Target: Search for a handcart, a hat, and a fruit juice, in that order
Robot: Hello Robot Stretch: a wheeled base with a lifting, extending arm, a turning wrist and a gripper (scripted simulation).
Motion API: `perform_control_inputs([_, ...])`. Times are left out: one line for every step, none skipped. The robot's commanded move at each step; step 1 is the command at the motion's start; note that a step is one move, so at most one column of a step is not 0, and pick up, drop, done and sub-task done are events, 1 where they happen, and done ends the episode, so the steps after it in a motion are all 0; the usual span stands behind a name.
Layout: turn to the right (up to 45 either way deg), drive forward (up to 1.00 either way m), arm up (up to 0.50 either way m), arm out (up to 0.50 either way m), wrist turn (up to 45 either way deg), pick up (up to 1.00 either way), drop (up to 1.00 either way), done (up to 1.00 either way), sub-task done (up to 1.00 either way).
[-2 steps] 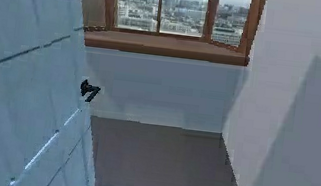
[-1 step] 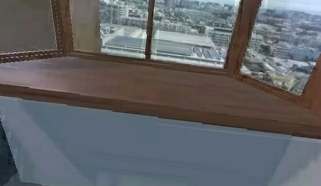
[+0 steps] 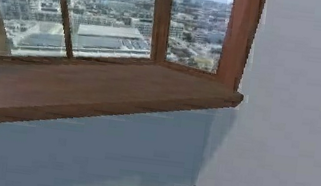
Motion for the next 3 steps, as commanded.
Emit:
perform_control_inputs([0.0,0.05,0.00,0.00,0.0,0.00,0.00,0.00,0.00])
perform_control_inputs([-45.0,0.00,0.00,0.00,0.0,0.00,0.00,0.00,0.00])
perform_control_inputs([-12.0,0.00,0.00,0.00,0.0,0.00,0.00,0.00,0.00])
